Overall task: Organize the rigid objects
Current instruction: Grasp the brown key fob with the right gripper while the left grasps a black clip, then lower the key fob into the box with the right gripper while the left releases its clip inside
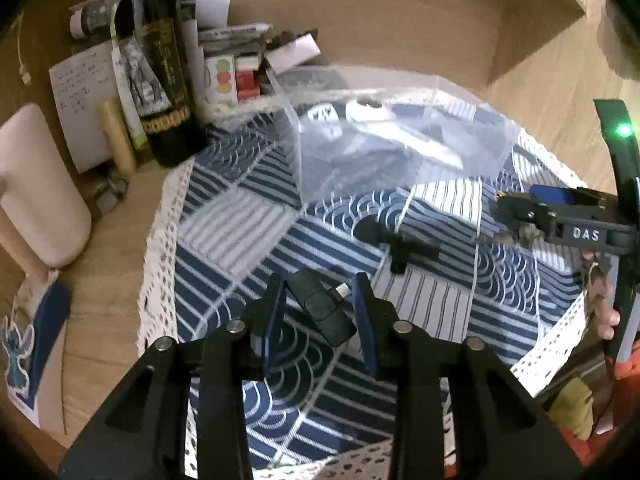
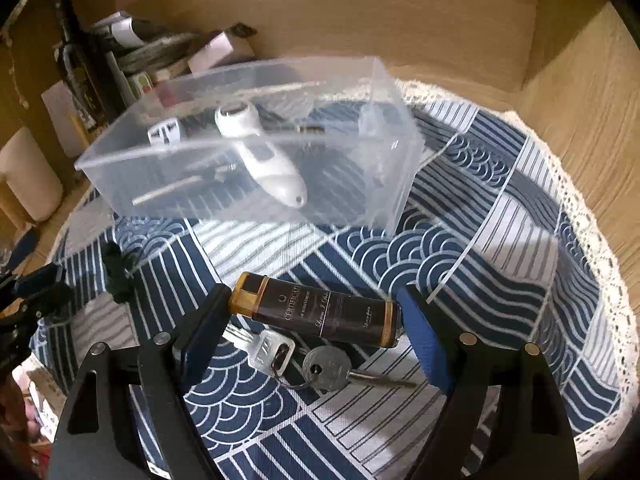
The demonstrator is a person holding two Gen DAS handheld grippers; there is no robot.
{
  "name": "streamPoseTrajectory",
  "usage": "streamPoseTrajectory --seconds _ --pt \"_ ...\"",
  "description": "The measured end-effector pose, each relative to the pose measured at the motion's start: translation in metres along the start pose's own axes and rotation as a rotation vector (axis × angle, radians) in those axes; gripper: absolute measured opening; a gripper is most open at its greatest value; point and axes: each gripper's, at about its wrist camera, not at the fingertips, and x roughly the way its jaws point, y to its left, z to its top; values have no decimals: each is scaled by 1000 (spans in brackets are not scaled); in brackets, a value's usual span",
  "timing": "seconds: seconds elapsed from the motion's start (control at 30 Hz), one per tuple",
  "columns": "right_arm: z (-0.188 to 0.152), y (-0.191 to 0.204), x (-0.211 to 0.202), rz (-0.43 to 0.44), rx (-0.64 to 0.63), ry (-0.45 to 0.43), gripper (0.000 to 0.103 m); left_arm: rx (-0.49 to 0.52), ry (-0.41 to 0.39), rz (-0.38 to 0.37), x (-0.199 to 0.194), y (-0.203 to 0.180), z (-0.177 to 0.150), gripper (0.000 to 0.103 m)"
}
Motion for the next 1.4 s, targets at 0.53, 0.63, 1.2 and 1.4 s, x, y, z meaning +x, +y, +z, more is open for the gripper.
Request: streamPoseTrajectory --seconds 0.53,0.63,1.2,1.4 --pt "42 1 -59 28 -18 -206 82 -44 -162 -54 -20 -4 68 34" --pt "50 3 -61 49 -30 -213 82 -46 -178 -60 -20 -6 80 34" --pt "92 17 4 43 -116 -129 82 -52 -79 -59 46 -1 118 34" --pt "98 19 39 35 -140 -50 82 -62 -44 -74 64 3 121 34"
